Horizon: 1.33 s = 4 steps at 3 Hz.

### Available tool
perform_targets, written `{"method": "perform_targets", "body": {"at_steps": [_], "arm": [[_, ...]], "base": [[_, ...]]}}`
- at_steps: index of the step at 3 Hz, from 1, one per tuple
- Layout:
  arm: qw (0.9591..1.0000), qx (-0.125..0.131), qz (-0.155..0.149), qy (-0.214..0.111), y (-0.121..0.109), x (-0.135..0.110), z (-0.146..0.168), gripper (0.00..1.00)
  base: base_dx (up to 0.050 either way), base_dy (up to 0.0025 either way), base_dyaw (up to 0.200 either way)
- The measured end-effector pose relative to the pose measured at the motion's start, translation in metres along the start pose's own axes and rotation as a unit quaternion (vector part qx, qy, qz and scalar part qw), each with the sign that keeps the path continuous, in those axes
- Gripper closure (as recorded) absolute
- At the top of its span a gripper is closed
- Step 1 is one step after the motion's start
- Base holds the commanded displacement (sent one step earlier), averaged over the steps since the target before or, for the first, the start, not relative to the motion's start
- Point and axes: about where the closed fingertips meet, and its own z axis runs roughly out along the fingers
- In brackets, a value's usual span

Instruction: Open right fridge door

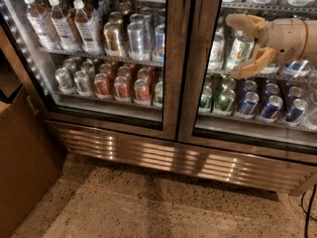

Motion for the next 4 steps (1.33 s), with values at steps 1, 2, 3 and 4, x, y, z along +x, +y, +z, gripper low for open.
{"method": "perform_targets", "body": {"at_steps": [1,2,3,4], "arm": [[1.0000,0.003,-0.004,-0.001,-0.004,-0.008,0.000,0.00],[0.9995,0.014,-0.028,-0.004,-0.006,-0.035,-0.005,0.00],[0.9993,0.030,-0.019,0.012,-0.031,-0.043,-0.002,0.00],[0.9993,0.030,-0.019,0.012,-0.031,-0.043,-0.002,0.00]], "base": [[0.000,0.00000,0.000],[0.000,0.00000,0.000],[0.000,0.00000,0.000],[0.000,0.00000,0.192]]}}
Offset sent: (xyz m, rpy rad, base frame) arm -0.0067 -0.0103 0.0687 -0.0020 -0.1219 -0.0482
